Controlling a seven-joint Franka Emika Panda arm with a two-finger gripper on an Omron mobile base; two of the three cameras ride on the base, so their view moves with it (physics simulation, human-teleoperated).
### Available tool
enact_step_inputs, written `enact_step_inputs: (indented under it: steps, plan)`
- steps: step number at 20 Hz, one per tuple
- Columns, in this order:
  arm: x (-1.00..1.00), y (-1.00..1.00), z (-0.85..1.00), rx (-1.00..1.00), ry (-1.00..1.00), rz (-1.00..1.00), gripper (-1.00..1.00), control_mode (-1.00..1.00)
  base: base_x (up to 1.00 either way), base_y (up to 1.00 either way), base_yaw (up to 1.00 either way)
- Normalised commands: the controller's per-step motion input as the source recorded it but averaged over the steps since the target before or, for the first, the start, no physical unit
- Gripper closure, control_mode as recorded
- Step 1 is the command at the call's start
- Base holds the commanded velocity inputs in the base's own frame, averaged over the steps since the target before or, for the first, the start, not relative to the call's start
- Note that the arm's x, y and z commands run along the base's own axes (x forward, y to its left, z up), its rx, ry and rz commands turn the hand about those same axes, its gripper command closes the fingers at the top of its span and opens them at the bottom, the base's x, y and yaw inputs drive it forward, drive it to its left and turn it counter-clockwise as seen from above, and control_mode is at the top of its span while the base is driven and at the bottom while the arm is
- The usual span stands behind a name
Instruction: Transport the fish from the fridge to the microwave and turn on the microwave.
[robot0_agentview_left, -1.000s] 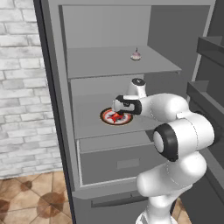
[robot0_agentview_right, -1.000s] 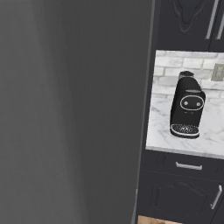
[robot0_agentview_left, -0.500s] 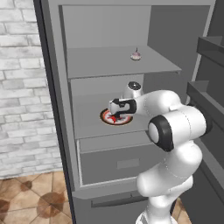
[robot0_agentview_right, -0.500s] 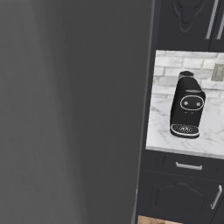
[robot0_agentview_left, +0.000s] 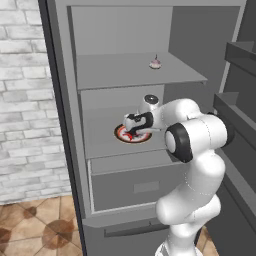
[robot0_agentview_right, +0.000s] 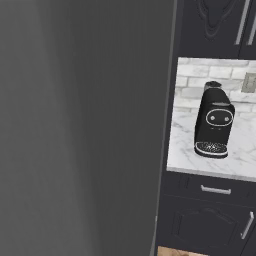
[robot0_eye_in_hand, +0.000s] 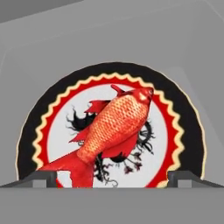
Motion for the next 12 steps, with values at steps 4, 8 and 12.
enact_step_inputs:
  steps: [4,8,12]
  plan:
    - [0.27,0.00,-0.27,0.03,0.00,-0.15,-1.00,-1.00,0.00,0.00,0.00]
    - [0.30,0.00,-0.12,0.02,0.00,-0.16,-1.00,-1.00,0.00,0.00,0.00]
    - [0.26,0.00,-0.15,0.01,0.02,-0.13,-1.00,-1.00,0.00,0.00,0.00]
